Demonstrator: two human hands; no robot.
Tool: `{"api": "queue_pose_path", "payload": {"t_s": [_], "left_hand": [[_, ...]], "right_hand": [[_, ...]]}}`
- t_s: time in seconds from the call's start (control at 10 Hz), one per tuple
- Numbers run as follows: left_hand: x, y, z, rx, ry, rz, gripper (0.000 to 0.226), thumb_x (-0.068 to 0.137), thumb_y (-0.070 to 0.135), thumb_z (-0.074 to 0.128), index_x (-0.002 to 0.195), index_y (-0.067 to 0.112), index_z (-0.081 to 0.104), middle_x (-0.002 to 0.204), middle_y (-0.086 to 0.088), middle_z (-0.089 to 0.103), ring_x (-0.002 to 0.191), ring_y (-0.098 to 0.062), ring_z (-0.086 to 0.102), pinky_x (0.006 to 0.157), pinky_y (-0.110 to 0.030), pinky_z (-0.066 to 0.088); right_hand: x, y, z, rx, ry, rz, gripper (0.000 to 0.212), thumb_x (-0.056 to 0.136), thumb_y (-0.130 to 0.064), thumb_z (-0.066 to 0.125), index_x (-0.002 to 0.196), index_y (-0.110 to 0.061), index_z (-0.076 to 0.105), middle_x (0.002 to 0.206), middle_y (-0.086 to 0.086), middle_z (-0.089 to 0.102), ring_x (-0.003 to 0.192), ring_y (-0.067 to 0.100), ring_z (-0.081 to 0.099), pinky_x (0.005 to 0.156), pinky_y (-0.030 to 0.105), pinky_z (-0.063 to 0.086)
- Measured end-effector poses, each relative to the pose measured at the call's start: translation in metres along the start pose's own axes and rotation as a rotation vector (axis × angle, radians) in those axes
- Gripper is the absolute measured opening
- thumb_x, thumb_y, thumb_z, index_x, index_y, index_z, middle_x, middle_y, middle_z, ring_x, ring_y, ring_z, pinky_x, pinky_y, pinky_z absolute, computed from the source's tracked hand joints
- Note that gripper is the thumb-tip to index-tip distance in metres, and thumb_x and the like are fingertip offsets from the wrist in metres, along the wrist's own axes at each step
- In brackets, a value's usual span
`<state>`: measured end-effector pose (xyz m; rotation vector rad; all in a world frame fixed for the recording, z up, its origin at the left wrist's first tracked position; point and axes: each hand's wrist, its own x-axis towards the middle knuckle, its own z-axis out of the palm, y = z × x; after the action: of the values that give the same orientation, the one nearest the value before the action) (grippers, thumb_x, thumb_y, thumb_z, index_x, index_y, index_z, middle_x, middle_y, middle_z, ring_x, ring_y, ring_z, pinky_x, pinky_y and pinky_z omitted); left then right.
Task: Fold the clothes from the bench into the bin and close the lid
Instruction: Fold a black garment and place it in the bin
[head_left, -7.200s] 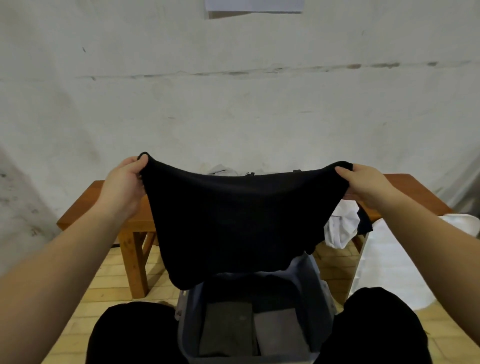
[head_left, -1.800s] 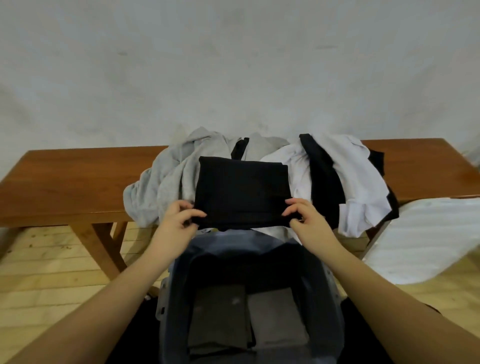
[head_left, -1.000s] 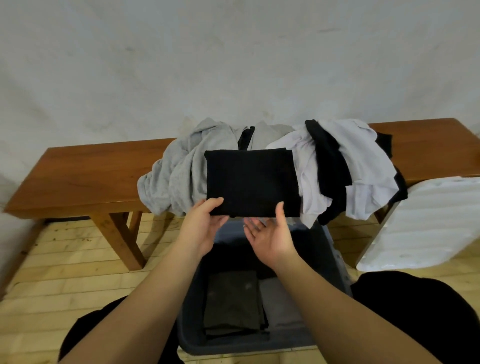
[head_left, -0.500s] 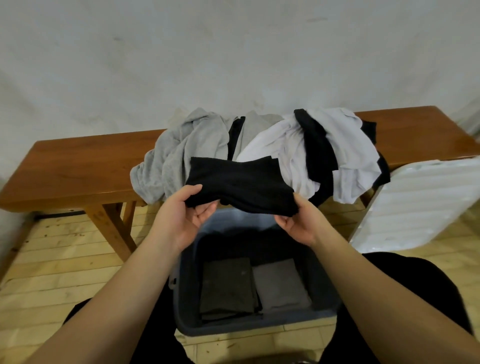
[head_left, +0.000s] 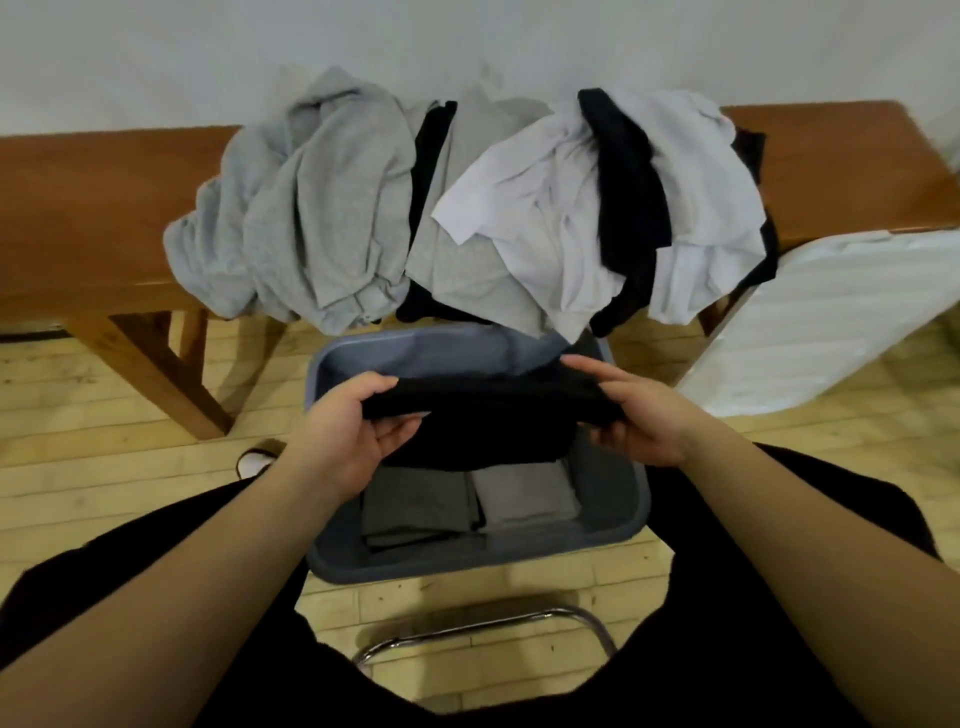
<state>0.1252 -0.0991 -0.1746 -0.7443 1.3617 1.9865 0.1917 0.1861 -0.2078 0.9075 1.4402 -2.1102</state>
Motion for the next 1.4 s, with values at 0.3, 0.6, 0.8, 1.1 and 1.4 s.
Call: {"api": "queue_pose_path", "payload": {"t_s": [0.3, 0.6, 0.8, 1.1, 1.4], "left_hand": [[0.109, -0.077, -0.018, 0.177, 0.149, -0.307, 0.018, 0.095, 0.01, 0.057, 0.113, 0.008, 0.057, 0.109, -0.017, 0.069, 0.083, -0.028, 0.071, 0.062, -0.032, 0.058], [0.196, -0.134, -0.024, 0.281, 0.253, -0.363, 0.019, 0.095, 0.008, 0.059, 0.112, 0.0, 0.059, 0.098, -0.017, 0.063, 0.078, -0.027, 0.063, 0.051, -0.029, 0.057], [0.219, -0.157, -0.034, 0.386, 0.21, -0.218, 0.018, 0.089, 0.018, 0.069, 0.106, 0.01, 0.068, 0.102, -0.006, 0.07, 0.089, -0.019, 0.067, 0.069, -0.027, 0.054], [0.259, -0.238, -0.059, 0.74, 0.152, -0.605, 0.04, 0.094, 0.02, 0.066, 0.123, -0.007, 0.059, 0.092, -0.018, 0.064, 0.068, -0.024, 0.058, 0.051, -0.027, 0.044], [0.269, -0.257, -0.073, 1.238, -0.011, -0.655, 0.042, 0.1, 0.022, 0.056, 0.134, -0.002, 0.055, 0.139, -0.02, 0.055, 0.129, -0.034, 0.051, 0.103, -0.033, 0.042]], "right_hand": [[0.085, 0.057, -0.031, -0.269, 0.226, 0.38, 0.029, 0.092, -0.039, 0.066, 0.09, -0.01, 0.066, 0.099, 0.007, 0.066, 0.093, 0.022, 0.062, 0.073, 0.033, 0.052], [0.163, 0.104, -0.038, -0.815, 0.303, 0.372, 0.032, 0.099, -0.011, 0.049, 0.128, -0.003, 0.059, 0.131, 0.018, 0.06, 0.121, 0.034, 0.056, 0.098, 0.036, 0.044], [0.189, 0.117, -0.056, -0.779, 0.417, 0.216, 0.024, 0.101, -0.014, 0.045, 0.114, -0.011, 0.065, 0.097, 0.01, 0.062, 0.071, 0.017, 0.053, 0.068, 0.032, 0.042], [0.223, 0.175, -0.072, -1.019, 0.29, 0.505, 0.034, 0.101, -0.006, 0.042, 0.132, -0.008, 0.055, 0.137, 0.014, 0.055, 0.123, 0.03, 0.054, 0.101, 0.033, 0.043], [0.238, 0.192, -0.072, -1.397, 0.046, 0.727, 0.036, 0.105, -0.011, 0.035, 0.137, -0.002, 0.049, 0.141, 0.018, 0.05, 0.128, 0.029, 0.051, 0.108, 0.035, 0.041]]}}
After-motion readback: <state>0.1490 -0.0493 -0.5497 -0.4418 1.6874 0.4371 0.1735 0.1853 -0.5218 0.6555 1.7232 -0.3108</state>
